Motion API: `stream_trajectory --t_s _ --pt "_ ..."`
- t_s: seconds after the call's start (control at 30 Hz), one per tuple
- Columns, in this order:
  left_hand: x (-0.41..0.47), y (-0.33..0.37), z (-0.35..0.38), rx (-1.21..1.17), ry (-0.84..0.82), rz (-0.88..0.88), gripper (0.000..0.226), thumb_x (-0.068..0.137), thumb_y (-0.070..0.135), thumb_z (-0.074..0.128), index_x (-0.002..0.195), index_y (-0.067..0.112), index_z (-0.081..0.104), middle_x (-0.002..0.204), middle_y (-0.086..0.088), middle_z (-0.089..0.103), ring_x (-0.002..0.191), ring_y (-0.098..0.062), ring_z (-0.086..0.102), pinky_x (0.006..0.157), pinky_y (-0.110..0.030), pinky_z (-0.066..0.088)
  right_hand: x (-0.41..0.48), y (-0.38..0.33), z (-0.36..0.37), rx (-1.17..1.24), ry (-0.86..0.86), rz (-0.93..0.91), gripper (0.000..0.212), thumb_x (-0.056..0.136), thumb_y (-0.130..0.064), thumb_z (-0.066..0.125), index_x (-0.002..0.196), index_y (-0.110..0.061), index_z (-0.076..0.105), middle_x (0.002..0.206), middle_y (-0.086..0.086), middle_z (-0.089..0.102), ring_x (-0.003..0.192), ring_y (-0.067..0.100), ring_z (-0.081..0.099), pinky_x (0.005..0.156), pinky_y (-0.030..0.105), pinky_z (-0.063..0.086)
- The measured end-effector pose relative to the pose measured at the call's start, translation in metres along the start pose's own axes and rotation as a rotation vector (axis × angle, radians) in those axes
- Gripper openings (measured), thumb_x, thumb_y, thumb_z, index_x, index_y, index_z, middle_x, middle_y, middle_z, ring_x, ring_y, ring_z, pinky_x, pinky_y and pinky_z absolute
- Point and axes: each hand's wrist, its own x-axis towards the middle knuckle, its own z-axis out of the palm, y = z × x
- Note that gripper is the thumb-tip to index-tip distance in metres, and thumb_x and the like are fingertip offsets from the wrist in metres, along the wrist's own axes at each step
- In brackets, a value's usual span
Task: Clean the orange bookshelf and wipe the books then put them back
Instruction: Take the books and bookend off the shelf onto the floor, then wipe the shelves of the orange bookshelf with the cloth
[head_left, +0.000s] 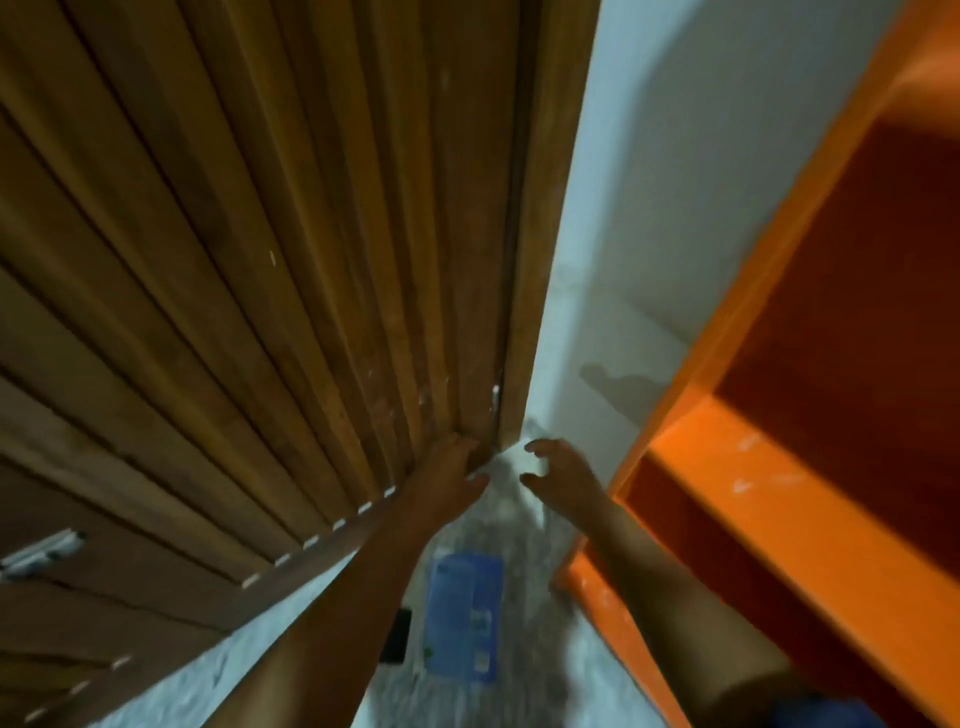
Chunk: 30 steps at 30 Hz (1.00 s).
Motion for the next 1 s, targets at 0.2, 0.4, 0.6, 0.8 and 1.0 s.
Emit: stream_trajectory --t_s 0.2,0.4,0.6,0.8,1.0 --pt "0.014 0.089 -0.077 0.116 -0.028 0.067 0.049 0.087 0.039 0.054 0.129 0.013 0.05 0.129 -0.006 0.051 0.12 -0.023 0.045 0.102 -0.035 0.038 -0.039 -0.062 -0.118 -0.021 0.085 -0.003 0.047 0.084 -0.016 0.065 0.128 -0.008 0.053 0.128 0.012 0.056 0.119 0.023 0.052 0.094 0.022 0.035" --pt "-0.004 0.149 -0.108 0.187 -0.032 0.314 0.051 0.09 0.037 0.056 0.134 0.013 0.045 0.135 -0.005 0.047 0.128 -0.023 0.04 0.105 -0.034 0.035 -0.126 -0.079 -0.173 -0.093 0.305 0.096 0.047 0.085 -0.018 0.064 0.13 -0.011 0.053 0.13 0.011 0.056 0.122 0.023 0.049 0.095 0.022 0.034" --pt "-0.052 0.212 -0.102 0.102 -0.125 0.553 0.046 0.088 0.036 0.06 0.125 0.01 0.053 0.128 -0.008 0.052 0.122 -0.027 0.047 0.1 -0.036 0.041 -0.24 -0.071 -0.199 -0.15 0.453 0.266 0.044 0.089 -0.021 0.061 0.13 -0.01 0.05 0.133 0.011 0.05 0.122 0.026 0.047 0.096 0.034 0.04" --pt "-0.11 0.299 -0.077 0.067 -0.253 0.778 0.045 0.089 0.041 0.058 0.126 0.017 0.051 0.139 -0.011 0.043 0.132 -0.027 0.035 0.106 -0.046 0.036 -0.361 -0.051 -0.227 -0.103 0.648 0.482 0.054 0.091 -0.023 0.059 0.139 -0.008 0.04 0.139 0.009 0.047 0.127 0.023 0.044 0.102 0.031 0.039" --pt "-0.179 0.39 -0.046 0.001 -0.33 1.008 0.042 0.088 0.039 0.058 0.123 0.018 0.053 0.129 -0.004 0.048 0.125 -0.023 0.042 0.103 -0.042 0.039 -0.47 -0.031 -0.248 -0.16 0.823 0.666 0.042 0.088 -0.024 0.063 0.126 -0.008 0.054 0.126 0.011 0.058 0.116 0.024 0.054 0.093 0.03 0.042"
